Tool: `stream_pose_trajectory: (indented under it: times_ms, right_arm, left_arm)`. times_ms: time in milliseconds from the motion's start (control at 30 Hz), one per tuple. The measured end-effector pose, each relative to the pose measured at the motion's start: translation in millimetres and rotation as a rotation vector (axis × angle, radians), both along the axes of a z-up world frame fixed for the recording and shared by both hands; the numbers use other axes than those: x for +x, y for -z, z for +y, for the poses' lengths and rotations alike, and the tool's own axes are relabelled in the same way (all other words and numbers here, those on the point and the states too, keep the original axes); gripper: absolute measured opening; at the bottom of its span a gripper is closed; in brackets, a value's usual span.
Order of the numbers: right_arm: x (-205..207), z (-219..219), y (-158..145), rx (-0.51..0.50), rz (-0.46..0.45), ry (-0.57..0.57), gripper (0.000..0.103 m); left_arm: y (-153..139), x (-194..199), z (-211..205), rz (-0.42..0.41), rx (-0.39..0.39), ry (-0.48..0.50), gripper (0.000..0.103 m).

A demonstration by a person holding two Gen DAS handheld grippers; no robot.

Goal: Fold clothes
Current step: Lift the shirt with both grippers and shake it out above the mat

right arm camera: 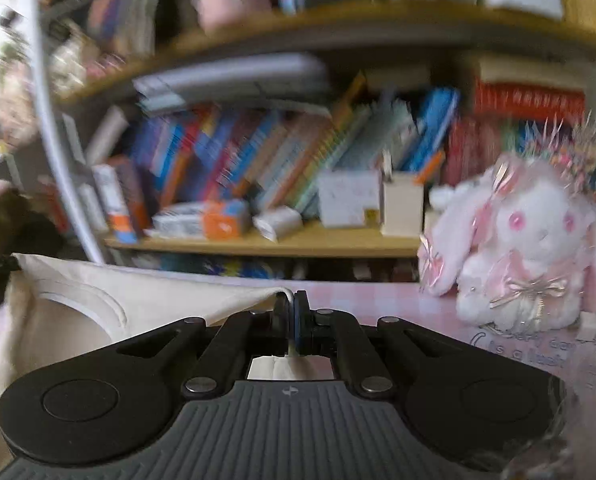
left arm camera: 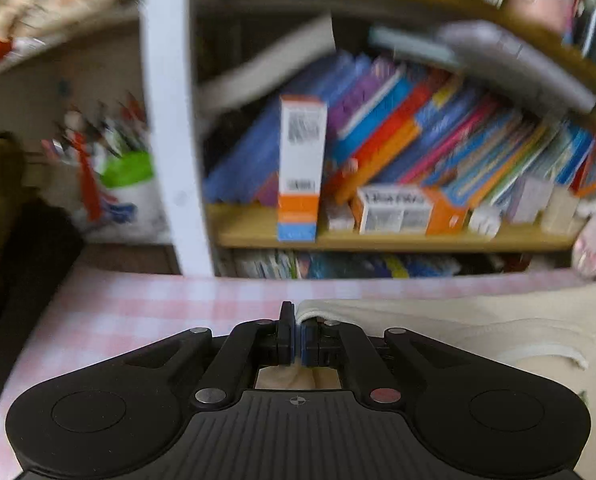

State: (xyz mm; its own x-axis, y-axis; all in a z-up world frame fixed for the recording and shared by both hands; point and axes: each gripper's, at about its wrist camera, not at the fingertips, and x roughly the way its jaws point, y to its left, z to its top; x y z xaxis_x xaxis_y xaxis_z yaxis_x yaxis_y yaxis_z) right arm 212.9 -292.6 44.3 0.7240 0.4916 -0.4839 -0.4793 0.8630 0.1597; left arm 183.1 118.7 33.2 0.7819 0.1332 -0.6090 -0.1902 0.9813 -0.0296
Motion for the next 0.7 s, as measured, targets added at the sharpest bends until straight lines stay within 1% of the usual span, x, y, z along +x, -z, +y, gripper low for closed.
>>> stream_pose_trajectory:
  times_ms: [67,167,233,367,500,567,633,667,700]
  right_arm:
    - [33,9,11,-0.022,0.036,0.031,0.002]
    - [69,23,25,-0.069,0.085,0.072,0.002]
    - [90,31,33,-0.104,0.117,0.096,0.002]
    - [114,42,52,-0.160,0.160,0.122,0.002]
    - [128,52,68,-0.221,0.188,0.140,0.002]
    - [134,55,76,-0.247,0.215,0.154,0.002]
    - [138,57,84,-0.275,0.247,0.167,0.003]
    - [139,57,86,-0.286,0.265,0.172,0.003]
    - [140,57,89,-0.294,0.280,0.172,0.007]
  left_arm:
    - [12,19,1,0.037,0.002,0.022,0.003]
    - [28,38,1,0.086,0.003,0.044,0.003]
    - [43,62,3,0.141,-0.008,0.046,0.004]
    - [62,88,3,0.192,-0.004,0.051,0.004]
    - [72,100,1,0.235,0.014,0.056,0.005]
    - [75,104,1,0.255,0.026,0.047,0.011]
    - [75,104,3,0.259,0.009,0.043,0.013]
    - [74,105,4,0.268,-0.002,0.045,0.018]
    - [72,103,5,0.274,-0.007,0.046,0.031]
